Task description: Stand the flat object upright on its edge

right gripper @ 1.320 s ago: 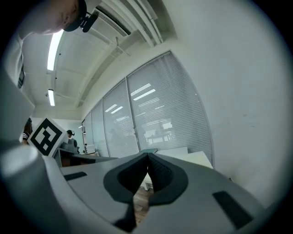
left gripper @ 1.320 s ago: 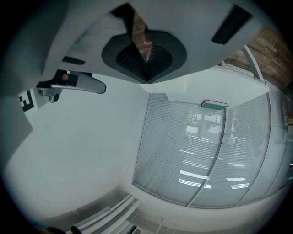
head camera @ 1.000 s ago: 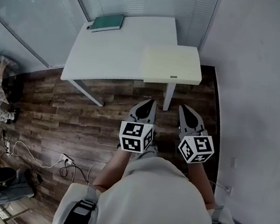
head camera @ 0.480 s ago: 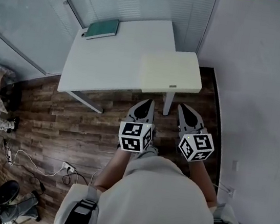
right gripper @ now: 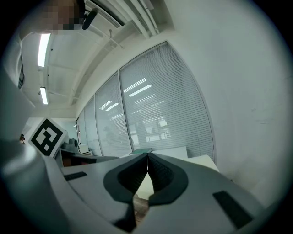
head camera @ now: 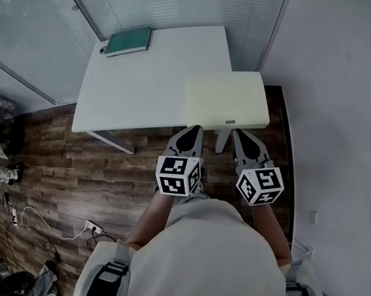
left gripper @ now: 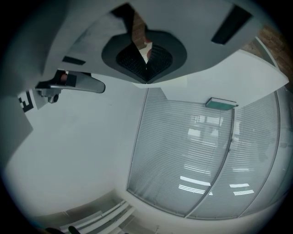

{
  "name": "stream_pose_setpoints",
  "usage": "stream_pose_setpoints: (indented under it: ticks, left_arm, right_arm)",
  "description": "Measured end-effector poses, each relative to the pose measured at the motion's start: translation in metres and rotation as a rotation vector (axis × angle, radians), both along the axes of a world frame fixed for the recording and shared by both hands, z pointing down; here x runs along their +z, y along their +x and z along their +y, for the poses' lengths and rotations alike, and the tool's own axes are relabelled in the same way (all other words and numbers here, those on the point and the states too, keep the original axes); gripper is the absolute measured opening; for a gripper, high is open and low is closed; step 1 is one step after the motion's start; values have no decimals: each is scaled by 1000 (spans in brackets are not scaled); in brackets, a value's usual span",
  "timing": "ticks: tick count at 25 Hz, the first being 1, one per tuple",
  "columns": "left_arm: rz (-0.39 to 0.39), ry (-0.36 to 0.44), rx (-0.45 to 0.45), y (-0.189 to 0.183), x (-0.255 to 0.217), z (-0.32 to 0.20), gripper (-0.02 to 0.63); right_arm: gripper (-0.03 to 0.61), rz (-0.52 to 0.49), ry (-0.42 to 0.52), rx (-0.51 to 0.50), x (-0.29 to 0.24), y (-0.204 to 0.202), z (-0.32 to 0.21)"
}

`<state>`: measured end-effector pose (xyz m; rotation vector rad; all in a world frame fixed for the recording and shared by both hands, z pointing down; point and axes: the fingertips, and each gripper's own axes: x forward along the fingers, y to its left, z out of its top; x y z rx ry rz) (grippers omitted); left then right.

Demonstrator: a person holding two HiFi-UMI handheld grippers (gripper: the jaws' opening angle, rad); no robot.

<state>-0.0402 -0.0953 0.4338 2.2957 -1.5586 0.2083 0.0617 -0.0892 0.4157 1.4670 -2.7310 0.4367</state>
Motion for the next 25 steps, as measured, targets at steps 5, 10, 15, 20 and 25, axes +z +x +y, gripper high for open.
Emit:
stream_pose_setpoints:
  ticks: [5,10,15,20,25]
  left_arm:
    - [10,3,23,-9,-4,-20,20]
    - [15,13,50,-18,-5,-37,21]
    - [20,7,70,-31,-1,-55,20]
    - [31,2,73,-41,5,-64,21]
    - [23,-23,79,-46,19,-65,21]
  right_arm:
    - [18,9,3,15,-6,-11,-20]
    - [18,19,9,45,-7,-20,-38]
    - [18,15,5,89,-6,-27,-54]
    - [18,14,-9,117,-2,-25,-65]
    - [18,-19,-38,166,8,-15,-70]
